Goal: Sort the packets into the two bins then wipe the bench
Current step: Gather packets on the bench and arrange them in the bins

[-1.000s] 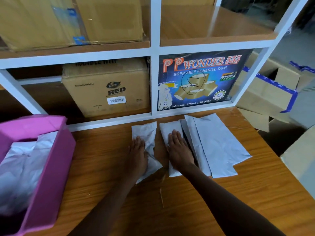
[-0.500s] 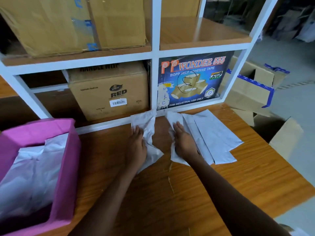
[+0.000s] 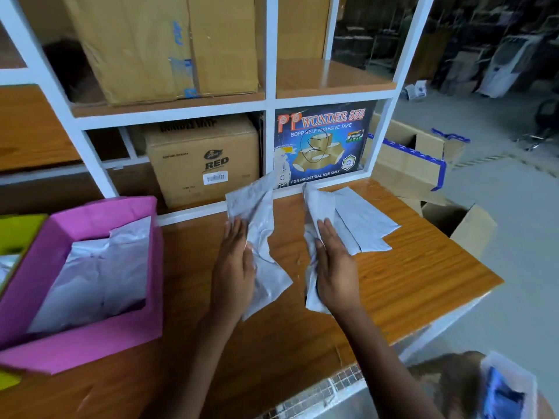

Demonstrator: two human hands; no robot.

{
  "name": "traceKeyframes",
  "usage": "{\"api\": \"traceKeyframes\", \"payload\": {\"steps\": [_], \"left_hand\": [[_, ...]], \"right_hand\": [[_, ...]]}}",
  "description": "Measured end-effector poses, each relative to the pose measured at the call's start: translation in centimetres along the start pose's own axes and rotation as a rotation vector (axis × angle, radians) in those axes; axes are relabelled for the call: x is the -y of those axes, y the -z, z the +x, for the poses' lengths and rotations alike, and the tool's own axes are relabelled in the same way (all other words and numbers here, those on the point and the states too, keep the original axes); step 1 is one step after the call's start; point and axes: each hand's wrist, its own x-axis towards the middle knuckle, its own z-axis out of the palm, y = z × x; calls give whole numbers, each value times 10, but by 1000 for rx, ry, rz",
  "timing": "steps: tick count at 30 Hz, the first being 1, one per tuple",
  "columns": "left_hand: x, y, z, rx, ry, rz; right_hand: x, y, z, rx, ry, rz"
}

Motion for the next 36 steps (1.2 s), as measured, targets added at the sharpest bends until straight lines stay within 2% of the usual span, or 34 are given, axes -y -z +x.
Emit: {"api": "traceKeyframes", "payload": {"steps": [5, 9, 17, 23, 30, 36], "left_hand": [[-12, 65, -72, -17, -2, -47], [-7, 118, -107, -71, 75, -70], [29, 243, -123, -178, 102, 162], [85, 338, -111, -225, 86, 340], [191, 421, -64, -84, 121, 474], [291, 453, -14, 120, 208, 611]], "right_hand": [[60, 1, -66, 25, 35, 8], [104, -17, -98, 71, 77, 58], [191, -91, -115, 190, 162, 165], [258, -168, -104, 243, 229, 247], [328, -279, -71, 281, 235, 236], [377, -375, -45, 351, 208, 121]]}}
